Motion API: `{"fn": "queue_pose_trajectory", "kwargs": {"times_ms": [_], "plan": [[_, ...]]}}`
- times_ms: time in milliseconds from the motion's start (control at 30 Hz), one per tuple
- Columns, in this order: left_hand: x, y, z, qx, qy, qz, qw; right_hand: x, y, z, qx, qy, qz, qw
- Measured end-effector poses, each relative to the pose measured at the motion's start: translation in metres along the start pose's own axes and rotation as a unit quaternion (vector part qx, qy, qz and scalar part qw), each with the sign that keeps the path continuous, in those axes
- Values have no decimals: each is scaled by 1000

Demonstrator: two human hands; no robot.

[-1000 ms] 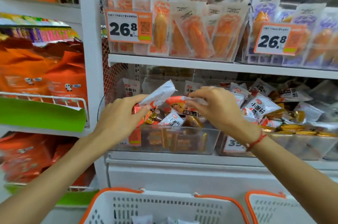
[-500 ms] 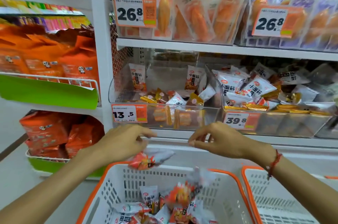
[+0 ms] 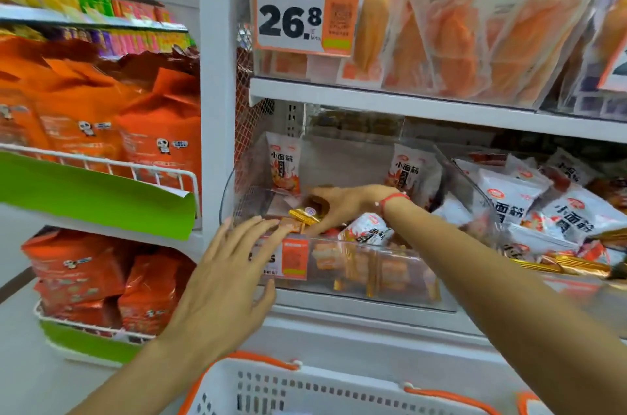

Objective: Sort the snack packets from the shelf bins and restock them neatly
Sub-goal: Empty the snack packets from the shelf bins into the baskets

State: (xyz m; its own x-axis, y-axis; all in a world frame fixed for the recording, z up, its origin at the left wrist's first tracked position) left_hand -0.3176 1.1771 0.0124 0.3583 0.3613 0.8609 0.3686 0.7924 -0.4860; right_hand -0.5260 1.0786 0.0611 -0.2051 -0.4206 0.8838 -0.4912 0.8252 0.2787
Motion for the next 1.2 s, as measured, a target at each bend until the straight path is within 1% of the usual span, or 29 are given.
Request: {"fn": "queue_pose_trajectory", "kwargs": {"times_ms": [67, 133, 200, 267, 300, 333, 367, 400, 433, 467, 500, 533, 567, 600, 633, 667, 700, 767, 833, 900, 933, 967, 1000, 1067, 1133, 1167, 1200], "plan": [[-2, 0, -1, -1, 2, -9, 1000, 0, -16, 8, -25, 38, -50, 998], [-3, 0, -1, -1, 0, -16, 1000, 1, -25, 19, -25, 70, -46, 996], [-2, 1, 0, -4, -5, -10, 1000, 2, -26, 21, -11, 53, -29, 998], [1, 1, 2, -6, -8, -3, 1000, 4, -25, 22, -5, 27, -56, 998], [1, 2, 3, -6, -10, 0, 1000, 9, -23, 16, -4, 28, -49, 998], [1, 2, 3, -6, -12, 2, 1000, 7, -28, 31, 6, 41, -57, 998], [1, 2, 3, -6, -14, 2, 1000, 4, -39, 95, -31, 73, -63, 995], [1, 2, 3, -6, -15, 0, 1000, -1, -71, 190, -42, 109, -30, 993], [0, 2, 3, -7, -16, -3, 1000, -1, -88, 260, -31, 111, -23, 993], [0, 2, 2, -8, -16, -4, 1000, -2, -87, 293, -19, 98, 23, 995], [-1, 2, 2, -8, -17, -3, 1000, -3, -73, 299, -13, 105, 29, 994], [-1, 2, 2, -9, -18, 0, 1000, -9, -46, 254, -18, 140, 14, 990], [-1, 2, 3, -11, -18, 5, 1000, -7, -8, 180, -64, 136, 20, 988], [-2, 1, 3, -12, -18, 7, 1000, 1, 27, 85, -53, 179, 66, 980], [-2, 1, 3, -14, -21, 8, 1000, 4, 44, 48, -23, 195, 94, 976], [-2, 1, 3, -16, -25, 10, 1000, 11, 55, 36, -7, 195, 146, 970], [-2, 1, 3, -17, -29, 11, 999, 12, 70, 31, -12, 177, 194, 965], [-2, 0, 3, -16, -33, 9, 999, 21, 96, 15, 6, 144, 276, 950], [-3, 1, 4, -14, -36, 9, 999, 31, 119, -5, 51, 108, 350, 929], [-2, 1, 5, -10, -44, 7, 999, 35, 142, -33, 99, 65, 389, 914], [-2, 1, 5, -11, -50, 10, 999, 33, 153, -47, 112, 30, 377, 919], [0, 1, 6, -12, -57, 11, 998, 28, 163, -57, 116, 3, 348, 930], [1, 1, 6, -15, -61, 16, 998, 20, 174, -72, 119, -6, 302, 946], [2, 1, 6, -17, -58, 19, 998, -6, 190, -92, 130, 37, 213, 968], [5, 0, 8, -12, -62, 23, 998, -31, 196, -98, 118, 77, 153, 978], [6, 1, 10, -4, -60, 21, 998, -39, 197, -101, 111, 83, 129, 982], [5, 1, 12, -2, -53, 23, 998, -42, 197, -101, 116, 79, 122, 983]]}}
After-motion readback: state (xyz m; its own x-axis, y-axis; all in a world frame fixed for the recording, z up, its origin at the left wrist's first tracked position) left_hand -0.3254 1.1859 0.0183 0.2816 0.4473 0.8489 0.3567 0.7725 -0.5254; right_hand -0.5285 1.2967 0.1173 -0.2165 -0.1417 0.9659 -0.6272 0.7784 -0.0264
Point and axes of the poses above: each hand's wrist, its own y-axis away from the middle knuckle, its own x-axis out of the back of the hand, z = x × y, the point moved 3 cm from there along -y, towards the middle knuckle, and after that the axes turned 13 degrees about x, right-handed, at the moved point
